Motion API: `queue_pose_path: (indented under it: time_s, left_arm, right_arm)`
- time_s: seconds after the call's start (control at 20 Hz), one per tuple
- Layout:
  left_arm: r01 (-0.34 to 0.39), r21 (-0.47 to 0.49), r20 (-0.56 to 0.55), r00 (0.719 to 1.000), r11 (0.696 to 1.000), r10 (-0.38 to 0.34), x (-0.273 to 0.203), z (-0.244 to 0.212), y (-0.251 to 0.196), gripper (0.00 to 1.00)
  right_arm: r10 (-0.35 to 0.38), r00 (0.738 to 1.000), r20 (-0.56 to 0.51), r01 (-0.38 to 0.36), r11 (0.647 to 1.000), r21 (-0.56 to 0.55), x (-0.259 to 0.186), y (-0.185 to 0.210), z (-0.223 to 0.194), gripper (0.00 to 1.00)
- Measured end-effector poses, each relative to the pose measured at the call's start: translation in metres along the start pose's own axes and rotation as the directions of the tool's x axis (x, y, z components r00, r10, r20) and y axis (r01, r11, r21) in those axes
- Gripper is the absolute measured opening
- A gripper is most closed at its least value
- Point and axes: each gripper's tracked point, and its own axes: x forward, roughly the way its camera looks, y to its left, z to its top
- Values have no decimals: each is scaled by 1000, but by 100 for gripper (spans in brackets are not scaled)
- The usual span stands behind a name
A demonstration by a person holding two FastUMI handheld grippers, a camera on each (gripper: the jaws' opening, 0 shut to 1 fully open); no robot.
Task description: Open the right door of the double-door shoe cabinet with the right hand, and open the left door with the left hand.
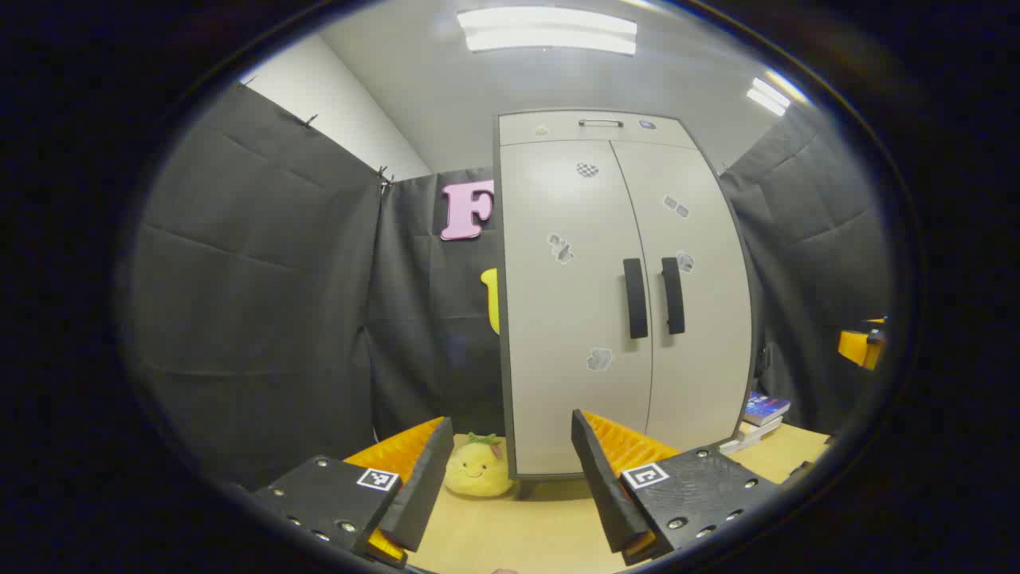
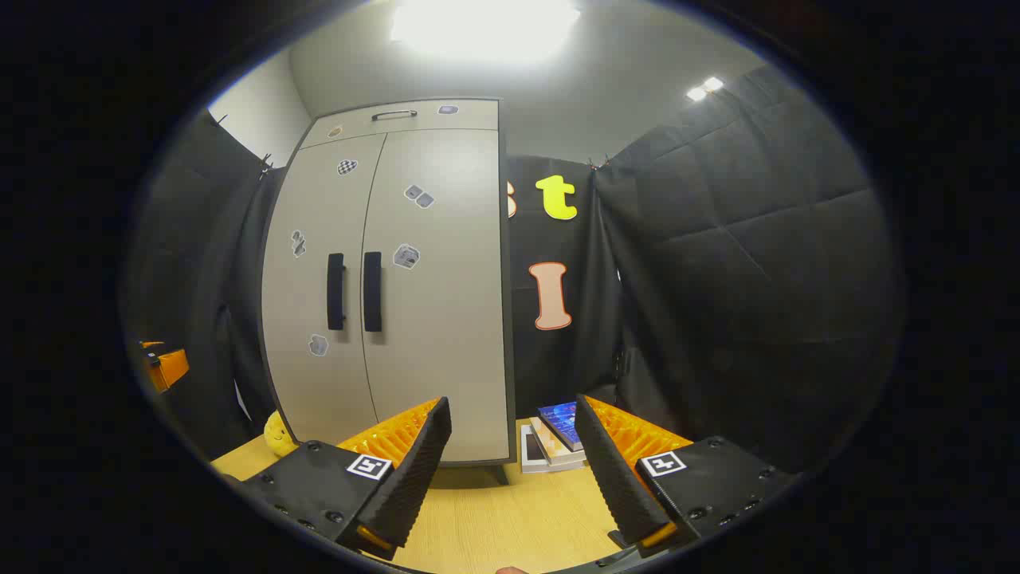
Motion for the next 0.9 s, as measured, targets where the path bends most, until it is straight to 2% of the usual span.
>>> queue_pose_path:
  time_s: [0.9]
  left_arm:
    - [-32, 18, 14, 999, 999, 32, -18, 2, 10, 87]
  right_arm:
    - [73, 997, -6, -73, 997, -6, 7, 23, 1, 98]
